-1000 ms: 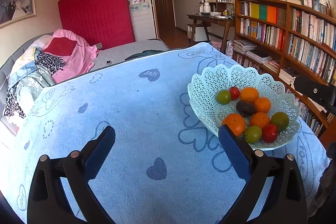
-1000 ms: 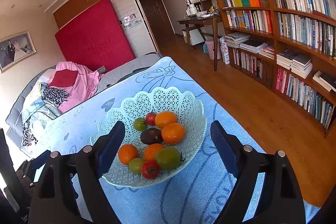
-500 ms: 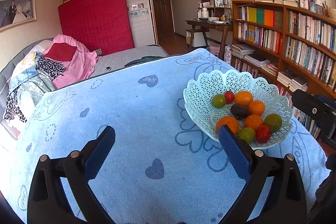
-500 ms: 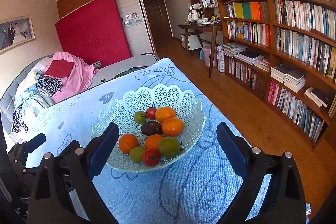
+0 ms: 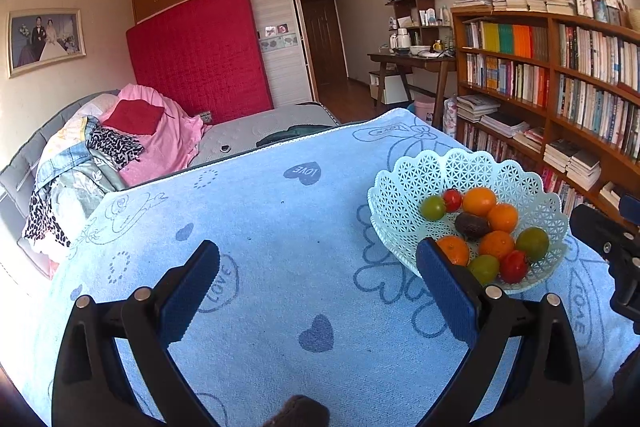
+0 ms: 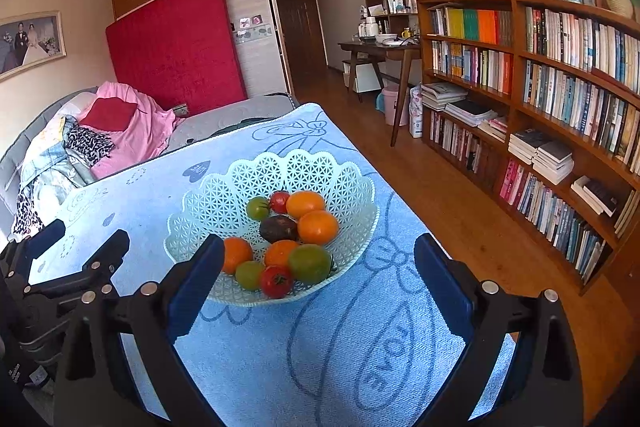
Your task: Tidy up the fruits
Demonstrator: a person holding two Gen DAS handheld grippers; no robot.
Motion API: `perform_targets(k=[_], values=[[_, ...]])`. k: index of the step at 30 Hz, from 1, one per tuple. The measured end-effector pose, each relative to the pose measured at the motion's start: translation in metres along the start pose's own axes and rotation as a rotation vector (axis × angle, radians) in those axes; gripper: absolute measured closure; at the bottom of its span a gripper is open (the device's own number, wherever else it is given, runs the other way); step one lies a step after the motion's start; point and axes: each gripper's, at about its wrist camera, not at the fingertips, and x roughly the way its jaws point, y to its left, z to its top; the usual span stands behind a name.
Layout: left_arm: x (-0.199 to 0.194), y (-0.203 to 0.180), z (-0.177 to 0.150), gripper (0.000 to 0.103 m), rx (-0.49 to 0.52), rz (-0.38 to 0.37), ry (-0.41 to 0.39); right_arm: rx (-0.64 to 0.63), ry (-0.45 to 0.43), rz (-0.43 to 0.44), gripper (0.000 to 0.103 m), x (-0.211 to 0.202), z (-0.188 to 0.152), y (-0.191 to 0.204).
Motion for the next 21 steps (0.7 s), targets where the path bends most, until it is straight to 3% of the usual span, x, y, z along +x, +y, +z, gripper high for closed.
perform_targets(k=[21], values=[[0.007,0.002,-0.003,0.005,-0.006,0.015,0.023,-0.106,0.084,0.003,0.006,0.019,-0.011,0.018]])
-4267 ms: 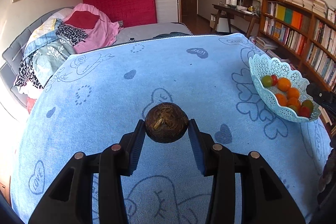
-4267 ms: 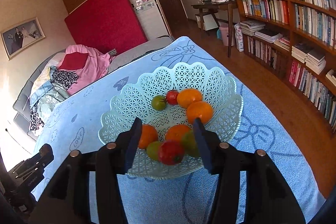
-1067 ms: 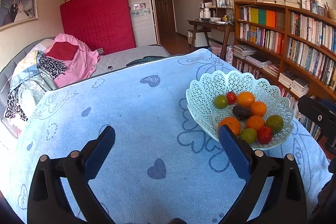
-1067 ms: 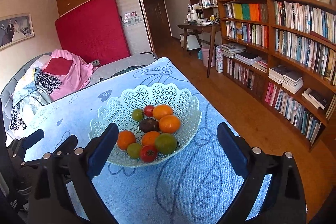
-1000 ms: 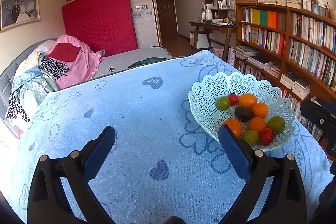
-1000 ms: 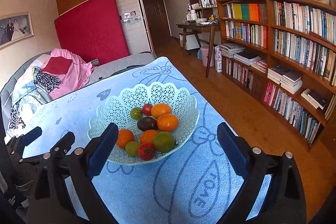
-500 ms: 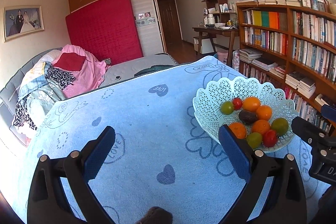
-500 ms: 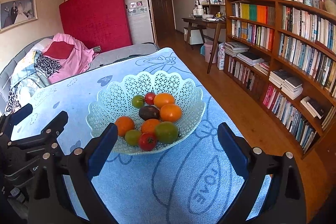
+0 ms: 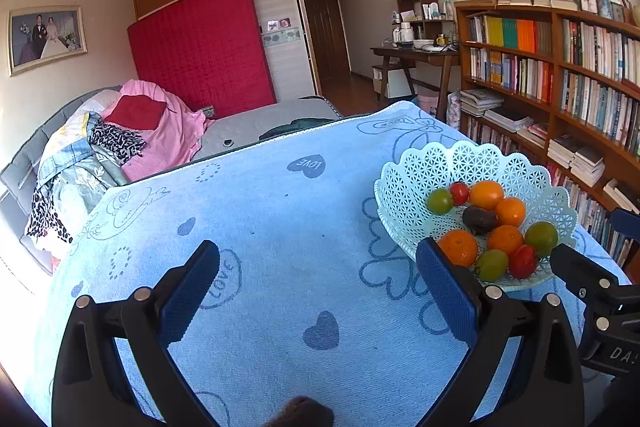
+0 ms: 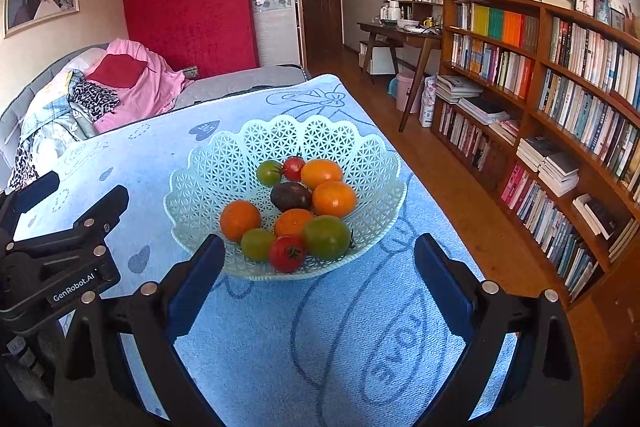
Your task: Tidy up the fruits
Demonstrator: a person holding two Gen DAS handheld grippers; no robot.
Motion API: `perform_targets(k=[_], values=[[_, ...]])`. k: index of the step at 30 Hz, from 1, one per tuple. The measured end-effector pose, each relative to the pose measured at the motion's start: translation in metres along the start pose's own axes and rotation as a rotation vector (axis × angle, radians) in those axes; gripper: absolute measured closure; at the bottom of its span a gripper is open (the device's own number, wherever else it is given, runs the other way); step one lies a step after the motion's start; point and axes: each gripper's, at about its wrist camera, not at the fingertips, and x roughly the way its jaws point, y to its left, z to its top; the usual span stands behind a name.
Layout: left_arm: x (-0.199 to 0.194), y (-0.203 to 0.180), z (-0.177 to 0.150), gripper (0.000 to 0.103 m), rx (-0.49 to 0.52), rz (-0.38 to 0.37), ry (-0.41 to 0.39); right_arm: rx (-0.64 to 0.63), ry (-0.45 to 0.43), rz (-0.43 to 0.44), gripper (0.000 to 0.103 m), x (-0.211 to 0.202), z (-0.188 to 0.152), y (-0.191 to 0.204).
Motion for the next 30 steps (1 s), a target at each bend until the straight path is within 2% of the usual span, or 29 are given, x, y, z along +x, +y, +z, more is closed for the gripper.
perform_targets(k=[30], values=[[0.0024,-0.0066,-0.0045,0.005,0.042,-0.004,0.001,-0.004,0.005,-0.001,0.006,0.0028,-0.0041,-0.0002]])
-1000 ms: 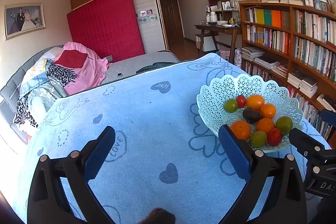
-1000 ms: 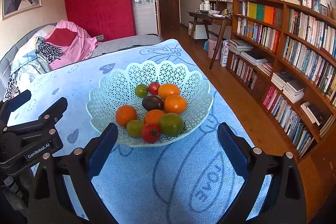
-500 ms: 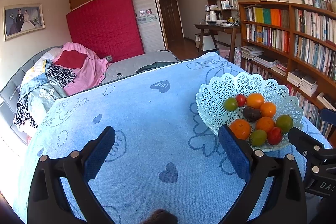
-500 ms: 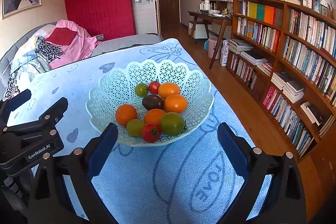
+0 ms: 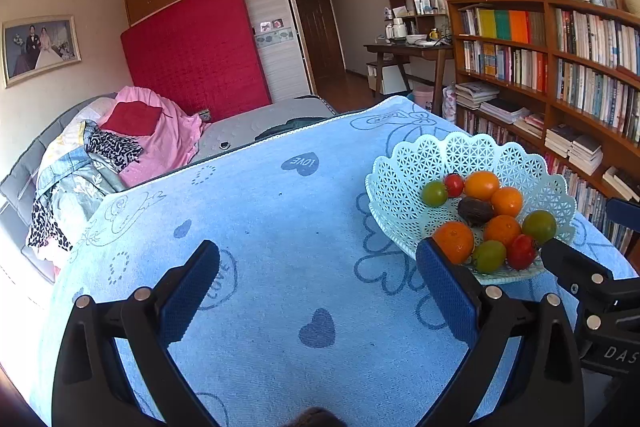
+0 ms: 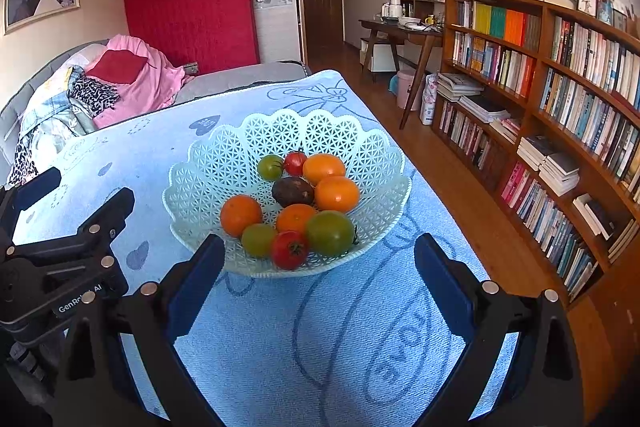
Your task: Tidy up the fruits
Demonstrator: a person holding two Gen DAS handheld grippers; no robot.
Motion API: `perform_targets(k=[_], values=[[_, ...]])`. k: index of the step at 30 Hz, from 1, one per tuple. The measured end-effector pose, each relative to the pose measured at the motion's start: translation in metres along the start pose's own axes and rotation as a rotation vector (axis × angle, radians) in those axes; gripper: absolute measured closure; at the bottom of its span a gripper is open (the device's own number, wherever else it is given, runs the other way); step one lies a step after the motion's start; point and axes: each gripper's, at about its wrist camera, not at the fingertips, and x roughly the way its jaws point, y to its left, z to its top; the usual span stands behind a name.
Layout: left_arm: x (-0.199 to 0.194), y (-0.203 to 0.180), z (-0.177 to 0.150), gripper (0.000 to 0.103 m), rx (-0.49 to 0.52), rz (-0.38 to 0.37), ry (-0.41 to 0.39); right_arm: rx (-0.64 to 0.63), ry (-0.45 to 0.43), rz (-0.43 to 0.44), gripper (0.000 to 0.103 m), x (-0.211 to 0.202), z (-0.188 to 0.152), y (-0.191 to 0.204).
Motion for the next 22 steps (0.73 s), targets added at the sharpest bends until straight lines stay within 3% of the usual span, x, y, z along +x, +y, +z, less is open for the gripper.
perform_targets(k=[22], values=[[0.0002,-0.0006,0.0007,0.005,-0.002,-0.009,0.007,0.001,0.006,0.000,0.006,0.0029,-0.0024,0.0007]])
